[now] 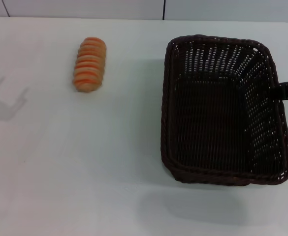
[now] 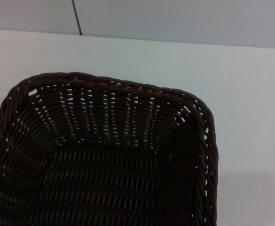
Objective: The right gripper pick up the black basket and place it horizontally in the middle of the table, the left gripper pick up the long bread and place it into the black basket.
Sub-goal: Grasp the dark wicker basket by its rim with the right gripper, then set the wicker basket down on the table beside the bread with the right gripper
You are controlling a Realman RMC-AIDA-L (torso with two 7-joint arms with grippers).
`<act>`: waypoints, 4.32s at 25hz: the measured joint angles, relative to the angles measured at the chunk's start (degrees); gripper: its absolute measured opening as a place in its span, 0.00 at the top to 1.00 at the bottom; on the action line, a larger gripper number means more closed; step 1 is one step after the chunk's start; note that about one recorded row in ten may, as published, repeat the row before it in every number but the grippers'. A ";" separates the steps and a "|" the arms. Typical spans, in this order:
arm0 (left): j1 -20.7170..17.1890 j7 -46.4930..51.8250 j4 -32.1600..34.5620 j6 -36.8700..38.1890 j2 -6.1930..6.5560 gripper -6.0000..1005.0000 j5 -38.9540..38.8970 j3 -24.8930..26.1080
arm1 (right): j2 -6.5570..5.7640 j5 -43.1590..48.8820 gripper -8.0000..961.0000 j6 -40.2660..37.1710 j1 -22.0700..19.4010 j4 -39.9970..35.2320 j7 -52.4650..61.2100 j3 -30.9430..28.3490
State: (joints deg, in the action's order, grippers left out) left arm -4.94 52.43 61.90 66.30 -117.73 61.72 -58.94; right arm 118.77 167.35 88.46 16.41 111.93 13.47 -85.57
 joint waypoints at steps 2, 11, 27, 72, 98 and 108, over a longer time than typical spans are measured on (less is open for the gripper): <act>-0.01 0.01 -0.01 0.03 0.03 0.26 0.00 0.06 | 0.00 0.00 0.40 -0.68 -0.60 -0.04 0.05 0.29; 0.04 0.06 -0.21 0.31 0.06 0.26 0.33 0.61 | 0.04 -0.01 0.40 -4.77 -1.57 -2.79 0.03 1.65; 0.60 -1.09 -0.72 0.01 -0.10 0.26 0.34 0.84 | 0.13 -0.01 0.41 -12.31 -3.40 -8.47 0.17 4.95; 4.22 -2.62 -5.82 0.94 -0.81 0.26 -0.04 5.37 | -0.02 -13.90 0.74 -24.42 -4.13 -8.93 -48.78 -0.77; 2.66 -2.54 -8.25 4.40 -0.92 0.26 -4.16 2.97 | -4.84 -35.06 0.80 6.57 19.60 -30.98 -92.10 -34.30; 2.38 -3.80 -8.68 6.11 -0.84 0.27 -4.09 1.59 | -7.63 -31.00 0.80 7.94 26.81 -38.25 -98.72 -31.27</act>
State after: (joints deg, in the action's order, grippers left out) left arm -2.56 48.63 53.22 72.41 -118.56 57.62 -57.34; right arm 111.14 136.35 96.39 43.22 73.69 -85.25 -116.84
